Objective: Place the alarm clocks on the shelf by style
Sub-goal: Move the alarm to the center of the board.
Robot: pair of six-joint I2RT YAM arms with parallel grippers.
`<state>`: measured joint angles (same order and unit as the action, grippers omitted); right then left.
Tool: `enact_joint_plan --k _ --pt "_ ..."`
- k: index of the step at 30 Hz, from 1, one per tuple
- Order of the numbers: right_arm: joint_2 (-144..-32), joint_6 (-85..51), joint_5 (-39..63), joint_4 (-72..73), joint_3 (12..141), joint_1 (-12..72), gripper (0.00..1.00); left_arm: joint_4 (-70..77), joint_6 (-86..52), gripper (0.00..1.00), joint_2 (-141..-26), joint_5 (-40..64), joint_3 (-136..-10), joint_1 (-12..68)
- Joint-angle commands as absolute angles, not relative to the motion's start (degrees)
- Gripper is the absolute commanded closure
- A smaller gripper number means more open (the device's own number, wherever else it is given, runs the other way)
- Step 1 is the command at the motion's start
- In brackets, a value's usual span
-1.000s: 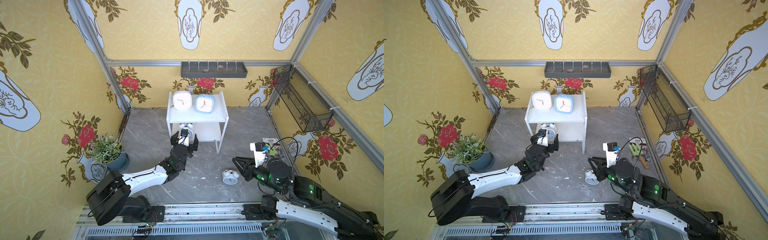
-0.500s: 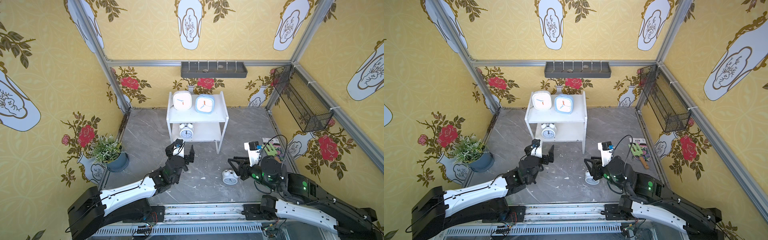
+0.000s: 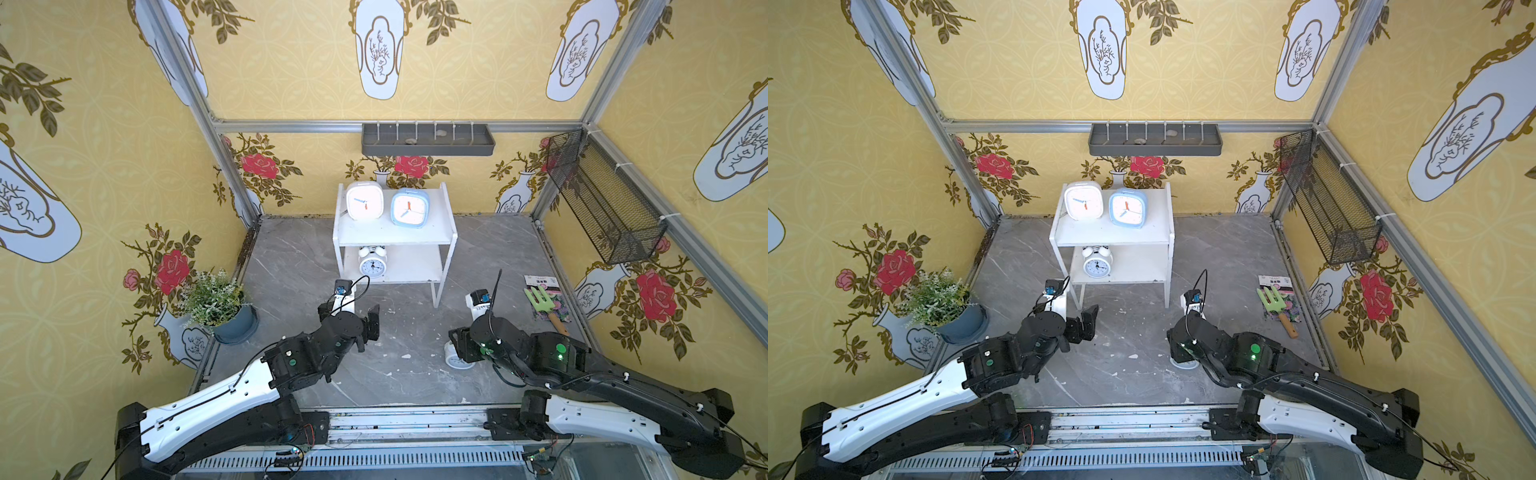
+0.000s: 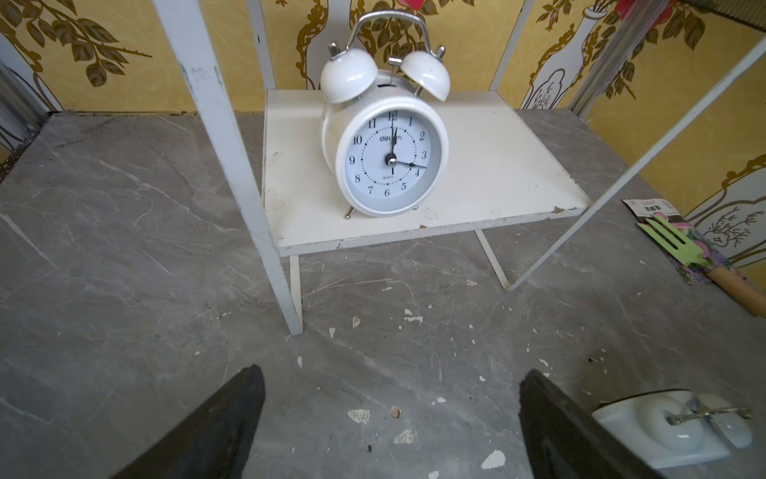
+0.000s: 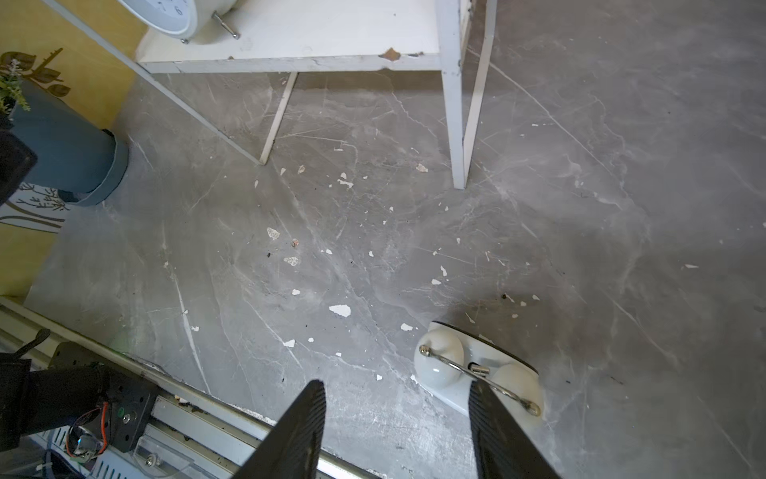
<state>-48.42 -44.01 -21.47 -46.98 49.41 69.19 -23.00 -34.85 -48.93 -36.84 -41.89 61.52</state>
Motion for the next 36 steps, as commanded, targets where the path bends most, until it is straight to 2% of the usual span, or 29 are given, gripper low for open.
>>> enact_joint_plan --k 1,7,16,22,27,36 --pt "-50.3 -48.2 -22.2 -51.8 50.5 68.8 0.49 -28.2 -35.6 0.01 -49.2 -34.5 -43.4 61.2" --pt "-57.3 -51.3 -23.2 -59.0 53.7 68.7 0.53 -25.3 -32.7 0.01 -48.7 -31.6 -45.0 60.2" --pt "-60.2 -46.7 -18.9 -56.4 53.3 63.9 0.52 -22.3 -34.2 0.01 -43.7 -31.1 -41.9 60.2" --pt "-63.8 -45.6 -17.4 -55.9 54.1 63.5 0.48 -22.0 -34.7 0.01 -42.0 -29.9 -40.8 60.2" --pt "-64.9 -45.5 -17.2 -55.9 53.4 63.2 0.39 -21.7 -33.7 0.01 -41.8 -29.5 -40.8 60.2" --pt "-65.0 -44.5 -15.4 -54.3 52.6 62.0 0.35 -20.0 -31.5 0.01 -43.5 -28.2 -41.8 60.0"
